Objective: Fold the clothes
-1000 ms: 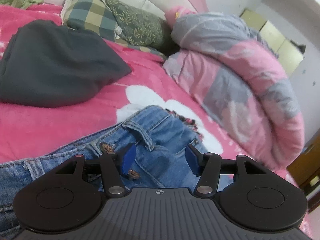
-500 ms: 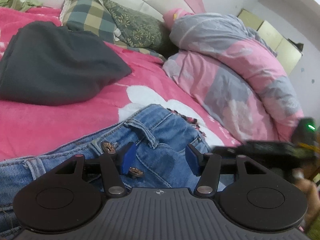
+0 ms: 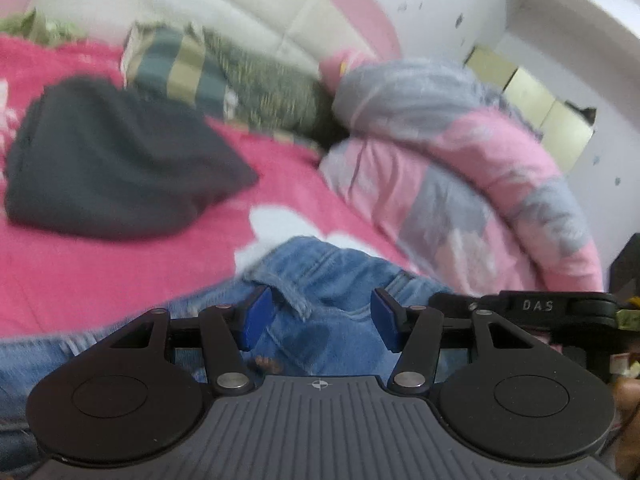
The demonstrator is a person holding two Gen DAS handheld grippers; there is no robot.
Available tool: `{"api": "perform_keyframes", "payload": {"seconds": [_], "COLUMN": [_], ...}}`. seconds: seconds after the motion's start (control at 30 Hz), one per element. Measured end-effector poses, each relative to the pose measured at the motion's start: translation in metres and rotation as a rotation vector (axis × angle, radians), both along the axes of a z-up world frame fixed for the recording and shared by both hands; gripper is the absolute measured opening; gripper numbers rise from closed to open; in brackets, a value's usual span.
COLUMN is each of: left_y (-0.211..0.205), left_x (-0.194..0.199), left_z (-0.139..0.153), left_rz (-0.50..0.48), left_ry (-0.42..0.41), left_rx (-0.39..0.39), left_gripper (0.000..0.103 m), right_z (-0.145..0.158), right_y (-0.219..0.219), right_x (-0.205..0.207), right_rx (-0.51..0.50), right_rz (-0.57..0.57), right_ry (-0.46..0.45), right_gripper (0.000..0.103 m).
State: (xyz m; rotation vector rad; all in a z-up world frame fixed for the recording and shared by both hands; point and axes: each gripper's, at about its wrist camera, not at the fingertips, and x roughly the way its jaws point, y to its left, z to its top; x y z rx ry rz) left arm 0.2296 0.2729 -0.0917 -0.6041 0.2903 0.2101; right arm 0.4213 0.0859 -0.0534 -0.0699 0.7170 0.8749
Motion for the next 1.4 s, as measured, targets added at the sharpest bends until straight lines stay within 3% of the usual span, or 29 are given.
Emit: {"api": "perform_keyframes", "payload": {"seconds": [0.07, 0.17, 0.33, 0.43, 0.5, 0.63, 0.73, 0.8, 1.03, 1.13, 1.17, 1.27, 1.4], "left_y": [-0.001, 0.002, -0.001, -0.001, -0.001, -0.001, -0.002, -0.002, -0.002, -0.002, -0.002, -0.002, -0.003], "left_x": [0.003, 0.008, 0.011, 0.011, 0.011, 0.011, 0.012, 0.011, 0.012, 0.012, 0.012, 0.012, 0.012], "left_z": [-0.001, -0.004, -0.008, -0.009, -0.010, -0.011, -0.010, -0.010, -0.011, -0.011, -0.011, -0.011, -0.011], "left_rz": [-0.002, -0.001, -0.018, -0.020, -0.022, -0.023, -0.023, -0.024, -0.023, -0.022, -0.022, -0.022, -0.021], "left_ry": [0.020, 0.048, 0.066, 0.068, 0.069, 0.072, 0.073, 0.073, 0.074, 0.074, 0.074, 0.074, 0.074], "left_rx": [0.007, -0.010, 0.005, 0.006, 0.008, 0.009, 0.008, 0.008, 0.008, 0.009, 0.009, 0.008, 0.008], "left_gripper": [0.055, 0.055, 0.055, 0.055, 0.055, 0.055, 0.055, 0.055, 0.055, 0.055, 0.055, 0.055, 0.055], "right_z": [0.008, -0.010, -0.054, -0.050, -0.032, 0.006, 0.022, 0.020, -0.020, -0.028, -0.031, -0.037, -0.031], "right_y": [0.005, 0.019, 0.028, 0.021, -0.010, -0.070, -0.117, -0.139, -0.190, -0.197, -0.195, -0.192, -0.190], "right_x": [-0.008, -0.001, 0.018, 0.025, 0.029, 0.035, 0.016, 0.002, -0.028, -0.038, -0.037, -0.037, -0.038], "right_rx": [-0.030, -0.099, -0.158, -0.134, -0.066, 0.071, 0.069, 0.019, -0.054, -0.032, -0.059, -0.118, -0.117], "right_rz": [-0.025, -0.055, -0.115, -0.138, -0.185, -0.277, -0.263, -0.239, -0.239, -0.233, -0.250, -0.300, -0.346], "right_ry": [-0.110, -0.135, -0.090, -0.031, 0.005, 0.076, 0.073, 0.093, 0.225, 0.219, 0.211, 0.172, 0.086], "right_gripper": [0.008, 0.008, 0.008, 0.012, 0.023, 0.028, 0.049, 0.055, 0.056, 0.052, 0.046, 0.011, 0.005]}}
